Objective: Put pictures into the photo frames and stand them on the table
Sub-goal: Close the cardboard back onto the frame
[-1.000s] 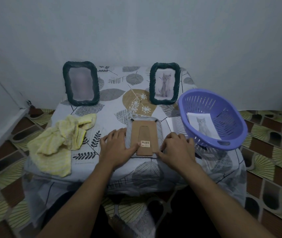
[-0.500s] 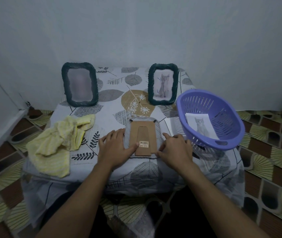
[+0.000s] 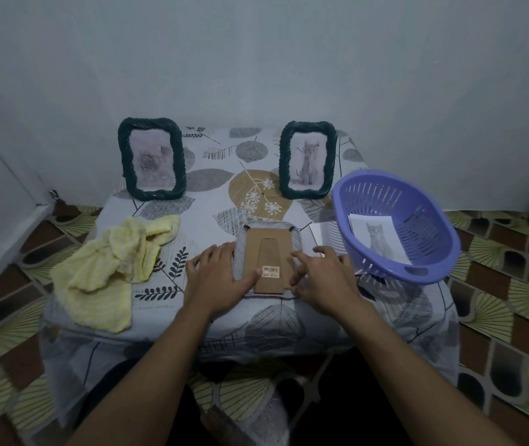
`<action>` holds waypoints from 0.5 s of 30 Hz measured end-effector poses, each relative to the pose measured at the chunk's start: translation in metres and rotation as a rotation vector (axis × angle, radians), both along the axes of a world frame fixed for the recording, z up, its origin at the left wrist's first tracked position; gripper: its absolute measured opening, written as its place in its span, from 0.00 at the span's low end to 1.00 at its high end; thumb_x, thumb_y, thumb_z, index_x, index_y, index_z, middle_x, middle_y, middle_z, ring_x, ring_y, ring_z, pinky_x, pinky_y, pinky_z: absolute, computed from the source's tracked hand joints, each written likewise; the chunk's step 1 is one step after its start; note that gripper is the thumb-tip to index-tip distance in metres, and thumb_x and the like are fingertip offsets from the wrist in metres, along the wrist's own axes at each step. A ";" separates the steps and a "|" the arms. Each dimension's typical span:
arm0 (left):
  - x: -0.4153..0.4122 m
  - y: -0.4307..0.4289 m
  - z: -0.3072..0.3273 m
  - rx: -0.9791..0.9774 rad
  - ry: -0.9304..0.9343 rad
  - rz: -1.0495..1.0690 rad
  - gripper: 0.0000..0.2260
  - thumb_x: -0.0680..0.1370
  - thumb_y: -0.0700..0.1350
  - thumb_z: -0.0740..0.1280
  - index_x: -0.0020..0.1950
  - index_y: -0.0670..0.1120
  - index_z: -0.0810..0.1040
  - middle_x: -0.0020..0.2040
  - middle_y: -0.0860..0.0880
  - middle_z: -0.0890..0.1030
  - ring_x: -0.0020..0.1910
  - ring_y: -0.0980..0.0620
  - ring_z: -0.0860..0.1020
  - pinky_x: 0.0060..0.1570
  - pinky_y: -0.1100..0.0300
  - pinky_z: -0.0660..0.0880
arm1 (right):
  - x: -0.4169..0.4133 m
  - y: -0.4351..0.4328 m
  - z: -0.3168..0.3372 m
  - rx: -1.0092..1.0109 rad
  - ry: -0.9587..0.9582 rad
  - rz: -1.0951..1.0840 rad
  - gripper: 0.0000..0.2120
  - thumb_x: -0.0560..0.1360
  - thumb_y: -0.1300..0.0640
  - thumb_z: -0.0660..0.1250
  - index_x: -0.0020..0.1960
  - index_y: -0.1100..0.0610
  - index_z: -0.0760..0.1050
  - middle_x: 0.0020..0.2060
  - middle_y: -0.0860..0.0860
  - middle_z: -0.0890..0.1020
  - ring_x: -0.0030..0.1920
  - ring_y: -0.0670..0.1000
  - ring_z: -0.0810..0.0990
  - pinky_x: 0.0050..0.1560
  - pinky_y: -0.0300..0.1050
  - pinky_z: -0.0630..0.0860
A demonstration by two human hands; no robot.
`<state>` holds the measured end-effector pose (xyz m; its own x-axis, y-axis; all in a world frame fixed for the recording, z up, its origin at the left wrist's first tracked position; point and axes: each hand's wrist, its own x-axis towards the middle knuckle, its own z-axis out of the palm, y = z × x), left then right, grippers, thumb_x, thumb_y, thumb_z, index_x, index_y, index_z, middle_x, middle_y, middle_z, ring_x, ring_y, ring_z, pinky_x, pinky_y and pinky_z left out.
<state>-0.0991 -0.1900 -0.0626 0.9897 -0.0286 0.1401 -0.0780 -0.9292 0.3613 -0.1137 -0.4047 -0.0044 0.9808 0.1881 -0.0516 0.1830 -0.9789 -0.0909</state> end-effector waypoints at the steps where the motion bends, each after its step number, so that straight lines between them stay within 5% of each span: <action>1: 0.000 0.000 0.000 -0.001 0.000 0.000 0.40 0.70 0.77 0.47 0.74 0.54 0.63 0.71 0.53 0.70 0.72 0.49 0.64 0.67 0.46 0.58 | 0.002 0.000 0.001 -0.009 0.019 0.004 0.17 0.76 0.45 0.66 0.63 0.45 0.77 0.67 0.42 0.77 0.74 0.52 0.61 0.61 0.52 0.59; 6: 0.001 0.000 -0.001 -0.013 0.004 0.001 0.39 0.70 0.77 0.48 0.74 0.54 0.62 0.71 0.53 0.71 0.72 0.49 0.64 0.67 0.45 0.58 | 0.007 0.008 0.001 0.239 0.114 -0.075 0.11 0.73 0.44 0.66 0.53 0.46 0.75 0.54 0.47 0.80 0.65 0.53 0.69 0.59 0.52 0.60; 10: 0.001 0.000 -0.001 -0.039 -0.012 0.011 0.39 0.70 0.77 0.50 0.71 0.53 0.66 0.68 0.53 0.72 0.69 0.51 0.66 0.65 0.47 0.59 | 0.007 0.017 -0.014 0.487 0.124 -0.143 0.22 0.75 0.47 0.65 0.69 0.45 0.69 0.64 0.50 0.77 0.70 0.55 0.64 0.64 0.51 0.62; 15: 0.002 0.002 0.000 -0.128 0.011 0.034 0.36 0.69 0.77 0.55 0.65 0.52 0.71 0.63 0.55 0.74 0.66 0.53 0.69 0.62 0.50 0.59 | 0.008 0.027 -0.024 0.488 0.051 -0.173 0.23 0.76 0.46 0.67 0.70 0.45 0.70 0.73 0.46 0.69 0.70 0.57 0.61 0.67 0.51 0.62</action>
<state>-0.0969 -0.1881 -0.0626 0.9913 0.0222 0.1299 -0.0430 -0.8776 0.4775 -0.1057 -0.3775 -0.0285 0.9982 0.0380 -0.0472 0.0059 -0.8361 -0.5485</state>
